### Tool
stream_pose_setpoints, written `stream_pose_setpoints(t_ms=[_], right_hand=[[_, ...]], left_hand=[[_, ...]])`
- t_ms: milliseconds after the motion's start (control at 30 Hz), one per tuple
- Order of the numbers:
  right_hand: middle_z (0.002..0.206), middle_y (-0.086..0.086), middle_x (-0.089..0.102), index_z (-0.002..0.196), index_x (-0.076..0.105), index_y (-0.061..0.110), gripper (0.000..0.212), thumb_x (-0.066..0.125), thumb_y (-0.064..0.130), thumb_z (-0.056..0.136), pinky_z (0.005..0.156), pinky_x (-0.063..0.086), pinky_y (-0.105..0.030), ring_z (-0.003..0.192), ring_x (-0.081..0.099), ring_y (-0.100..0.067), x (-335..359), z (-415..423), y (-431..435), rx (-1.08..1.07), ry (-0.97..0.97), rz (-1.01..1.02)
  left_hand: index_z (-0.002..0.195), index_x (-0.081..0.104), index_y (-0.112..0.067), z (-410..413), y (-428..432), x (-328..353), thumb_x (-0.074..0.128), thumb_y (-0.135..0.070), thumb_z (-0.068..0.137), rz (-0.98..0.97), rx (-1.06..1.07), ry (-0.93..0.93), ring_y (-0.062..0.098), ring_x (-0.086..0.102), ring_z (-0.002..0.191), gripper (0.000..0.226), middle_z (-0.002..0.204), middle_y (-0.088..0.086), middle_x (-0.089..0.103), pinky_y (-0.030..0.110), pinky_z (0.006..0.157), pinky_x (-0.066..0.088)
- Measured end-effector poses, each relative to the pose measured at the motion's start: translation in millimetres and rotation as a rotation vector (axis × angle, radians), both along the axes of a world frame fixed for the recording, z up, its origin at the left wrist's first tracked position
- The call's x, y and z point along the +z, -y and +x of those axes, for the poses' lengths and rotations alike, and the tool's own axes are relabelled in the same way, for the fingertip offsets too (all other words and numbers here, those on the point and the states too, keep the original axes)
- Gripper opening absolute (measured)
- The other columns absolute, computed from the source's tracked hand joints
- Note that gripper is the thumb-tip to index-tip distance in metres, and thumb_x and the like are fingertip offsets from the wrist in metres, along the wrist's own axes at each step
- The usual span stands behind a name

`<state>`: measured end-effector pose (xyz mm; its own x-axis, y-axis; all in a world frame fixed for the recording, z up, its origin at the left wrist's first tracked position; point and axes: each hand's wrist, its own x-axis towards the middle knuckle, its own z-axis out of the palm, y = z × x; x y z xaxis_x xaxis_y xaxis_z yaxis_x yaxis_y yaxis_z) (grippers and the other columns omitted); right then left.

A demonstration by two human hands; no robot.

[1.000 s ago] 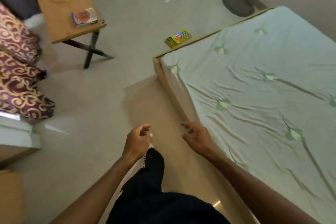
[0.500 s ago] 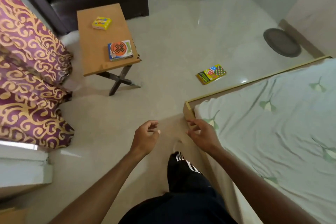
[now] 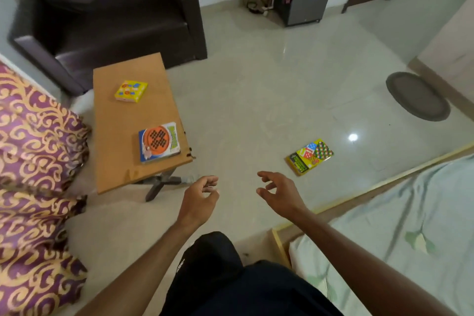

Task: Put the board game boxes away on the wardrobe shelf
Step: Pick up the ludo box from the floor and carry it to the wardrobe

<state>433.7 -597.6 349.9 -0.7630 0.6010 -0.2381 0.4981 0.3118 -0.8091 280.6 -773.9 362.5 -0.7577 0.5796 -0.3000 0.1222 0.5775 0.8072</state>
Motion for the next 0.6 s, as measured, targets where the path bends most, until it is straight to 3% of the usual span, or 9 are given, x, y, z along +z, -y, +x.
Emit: stream_pose_setpoints(t_ms=[167,367,600], right_hand=[[0.105,0.005,0.062,0.121,0.062,0.029,0.042,0.072,0.024,0.080,0.081,0.055,-0.034,0.086,0.064,-0.014,-20,-67,-104,-0.166,-0.007,-0.025],[0.099,0.005,0.064,0.118,0.064,0.026,0.040,0.074,0.022,0.080,0.076,0.053,-0.030,0.084,0.066,-0.017,-48,-96,-218,-0.534,0.029,-0.089],[0.104,-0.001,0.066,0.119,0.064,0.025,0.042,0.074,0.019,0.079,0.078,0.054,-0.033,0.081,0.066,-0.016,-95,-74,-330,-0.966,0.092,-0.189]], left_hand=[[0.115,0.064,-0.023,-88,-121,-14,0.060,-0.010,0.085,-0.023,-0.118,-0.008,0.001,0.061,0.094,0.032,0.107,-0.009,0.066,0.018,0.083,0.049],[0.115,0.064,-0.023,-166,-292,-37,0.059,-0.010,0.086,-0.107,-0.402,0.063,0.004,0.061,0.096,0.032,0.109,-0.009,0.066,0.018,0.084,0.047],[0.116,0.064,-0.023,-169,-493,-81,0.062,-0.015,0.086,-0.306,-0.861,0.034,0.007,0.062,0.097,0.031,0.109,-0.009,0.066,0.026,0.090,0.051]])
